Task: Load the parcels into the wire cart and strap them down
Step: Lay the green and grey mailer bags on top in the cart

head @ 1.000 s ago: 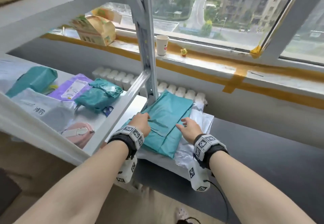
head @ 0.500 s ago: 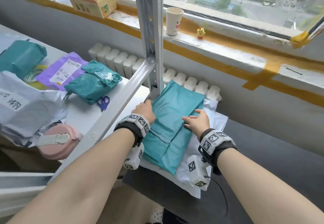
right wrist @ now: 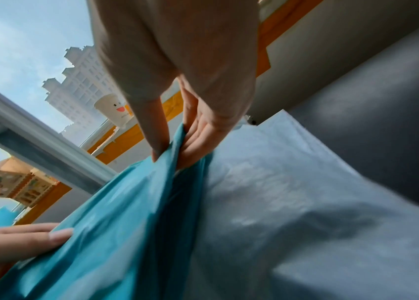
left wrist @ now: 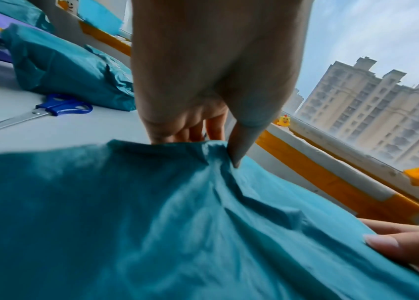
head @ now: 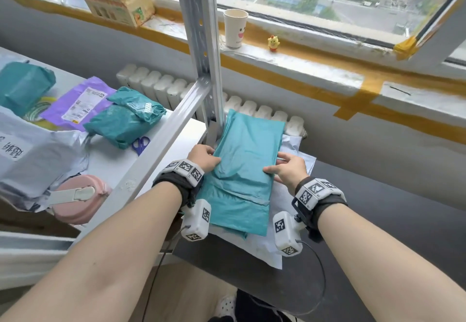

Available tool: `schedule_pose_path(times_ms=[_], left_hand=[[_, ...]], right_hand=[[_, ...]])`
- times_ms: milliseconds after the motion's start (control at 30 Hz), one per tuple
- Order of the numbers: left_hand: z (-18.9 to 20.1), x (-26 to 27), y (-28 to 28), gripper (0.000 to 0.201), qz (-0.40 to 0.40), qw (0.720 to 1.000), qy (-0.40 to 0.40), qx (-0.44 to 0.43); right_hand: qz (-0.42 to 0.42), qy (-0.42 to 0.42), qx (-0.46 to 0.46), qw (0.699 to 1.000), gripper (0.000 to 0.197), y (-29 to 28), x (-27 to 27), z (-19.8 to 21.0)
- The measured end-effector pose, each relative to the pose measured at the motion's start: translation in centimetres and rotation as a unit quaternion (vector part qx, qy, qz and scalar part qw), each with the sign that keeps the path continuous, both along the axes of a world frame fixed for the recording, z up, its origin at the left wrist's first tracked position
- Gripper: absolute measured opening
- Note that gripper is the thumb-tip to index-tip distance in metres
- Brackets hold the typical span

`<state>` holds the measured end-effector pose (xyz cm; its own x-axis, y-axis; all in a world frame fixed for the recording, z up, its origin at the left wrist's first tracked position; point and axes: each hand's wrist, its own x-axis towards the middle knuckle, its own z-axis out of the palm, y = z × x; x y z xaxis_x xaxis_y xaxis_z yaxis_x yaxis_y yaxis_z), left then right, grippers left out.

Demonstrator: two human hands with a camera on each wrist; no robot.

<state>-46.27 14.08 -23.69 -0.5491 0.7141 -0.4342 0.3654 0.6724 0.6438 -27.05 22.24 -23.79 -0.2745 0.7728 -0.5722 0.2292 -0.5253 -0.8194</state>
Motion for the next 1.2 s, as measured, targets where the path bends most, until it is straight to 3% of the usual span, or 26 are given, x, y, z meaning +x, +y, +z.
schedule_pose_path(times_ms=[300, 467, 667, 900, 1200], left_hand=[[2.3, 6.3, -2.2, 0.026, -0.072, 0.987, -0.096, 0.106], [3.1, 12.0, -2.7, 0.031, -0.139, 0.975, -0.146, 0.09], [3.8, 20.4, -3.8, 0.044, -0.227, 0.955, -0.175, 0.069], [5.1, 34.0, -6.5, 0.038, -0.321, 0.928, -0.18, 0.067], [2.2, 54.8, -11.9, 0.042, -0.348, 0.919, -0.179, 0.046]], right_hand=[[-0.067, -0.016, 0.076, 0.995, 0.064, -4.8, 8.7, 2.4], [-0.125, -0.046, 0.094, 0.987, 0.074, -8.6, 15.1, 3.0], [-0.201, -0.065, 0.126, 0.969, 0.073, -12.7, 24.5, 4.1], [-0.277, -0.082, 0.154, 0.945, 0.07, -18.6, 37.9, 3.7], [-0.29, -0.16, 0.165, 0.929, 0.065, -25.8, 58.3, 1.6]])
